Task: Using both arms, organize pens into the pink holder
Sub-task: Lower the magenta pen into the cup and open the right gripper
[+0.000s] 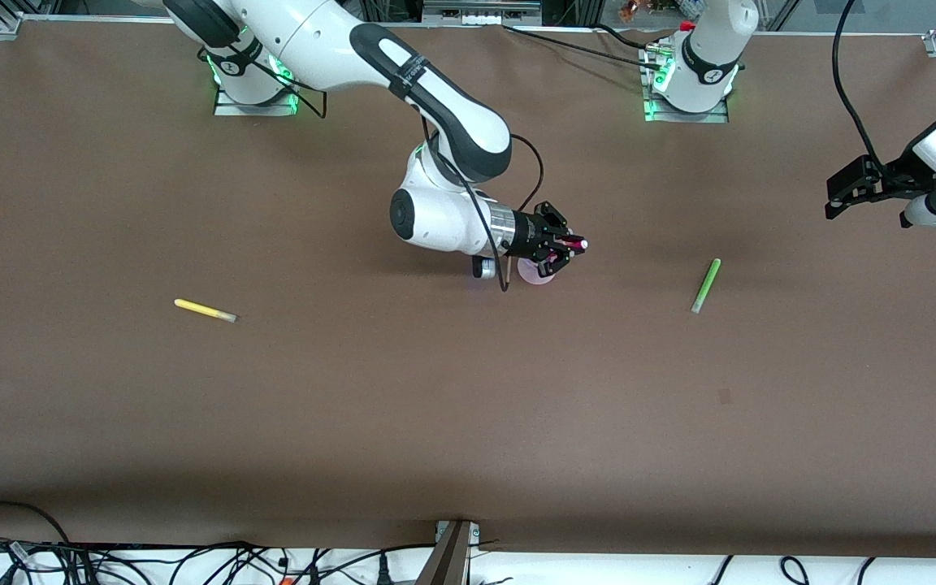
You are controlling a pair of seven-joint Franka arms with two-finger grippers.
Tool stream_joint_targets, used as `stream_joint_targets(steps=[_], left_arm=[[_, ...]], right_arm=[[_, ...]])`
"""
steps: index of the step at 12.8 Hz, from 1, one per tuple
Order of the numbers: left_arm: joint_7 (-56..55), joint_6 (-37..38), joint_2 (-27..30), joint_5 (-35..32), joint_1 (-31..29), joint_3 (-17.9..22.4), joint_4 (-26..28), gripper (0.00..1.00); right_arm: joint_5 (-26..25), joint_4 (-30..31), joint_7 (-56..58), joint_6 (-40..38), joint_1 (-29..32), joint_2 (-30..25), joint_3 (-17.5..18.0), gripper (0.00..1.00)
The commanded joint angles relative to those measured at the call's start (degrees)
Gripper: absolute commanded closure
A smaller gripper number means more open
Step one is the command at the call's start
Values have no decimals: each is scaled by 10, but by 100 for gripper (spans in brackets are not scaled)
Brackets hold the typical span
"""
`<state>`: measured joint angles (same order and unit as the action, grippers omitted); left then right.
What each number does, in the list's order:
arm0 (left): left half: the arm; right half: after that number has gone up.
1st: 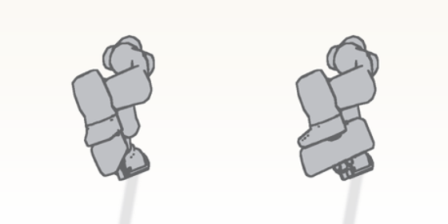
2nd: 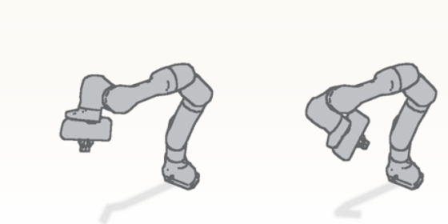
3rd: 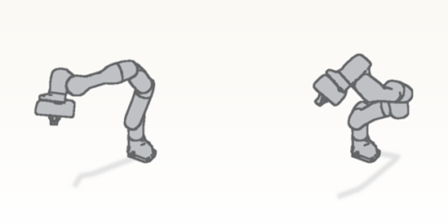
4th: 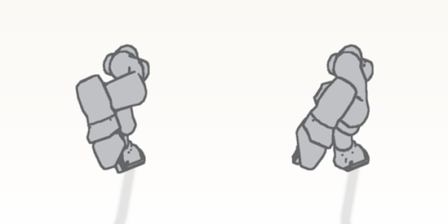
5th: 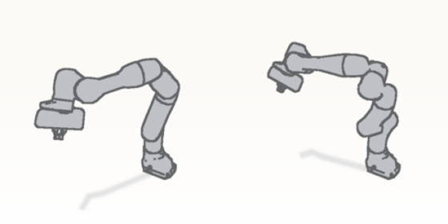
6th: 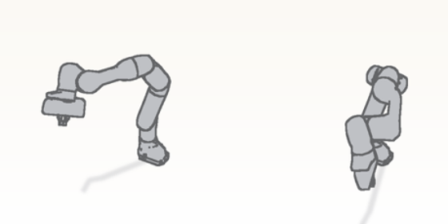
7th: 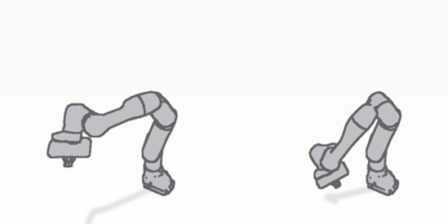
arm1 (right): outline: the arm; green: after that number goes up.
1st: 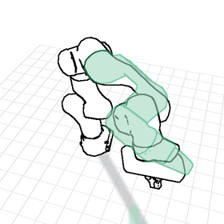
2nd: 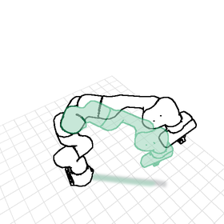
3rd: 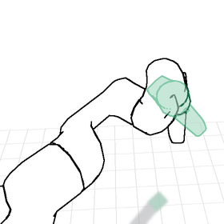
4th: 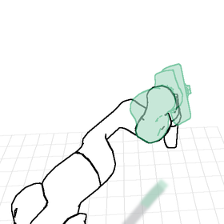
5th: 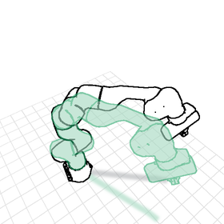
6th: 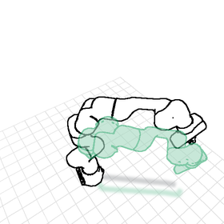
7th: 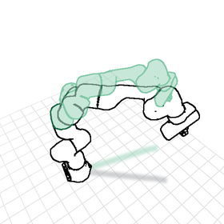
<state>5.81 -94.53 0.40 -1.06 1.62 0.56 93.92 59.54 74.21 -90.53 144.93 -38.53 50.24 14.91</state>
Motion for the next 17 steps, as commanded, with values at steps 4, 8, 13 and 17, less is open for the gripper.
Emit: stream_joint_targets(steps=[4, 8, 13, 17], left_arm=[[-1, 4, -7, 11, -4, 1, -16, 0], [-1, 4, -7, 11, -4, 1, -16, 0], [-1, 4, -7, 11, -4, 1, -16, 0], [0, 4, -8, 12, -7, 1, -16, 0]], right_arm=[[13, -18, 35, 6, 3, 19, 5, 60], [10, -21, 41, 4, 4, 13, 4, 36], [-13, -21, 41, -14, 12, -6, 1, 18], [-158, -18, 45, -66, 22, -37, -5, 1]])
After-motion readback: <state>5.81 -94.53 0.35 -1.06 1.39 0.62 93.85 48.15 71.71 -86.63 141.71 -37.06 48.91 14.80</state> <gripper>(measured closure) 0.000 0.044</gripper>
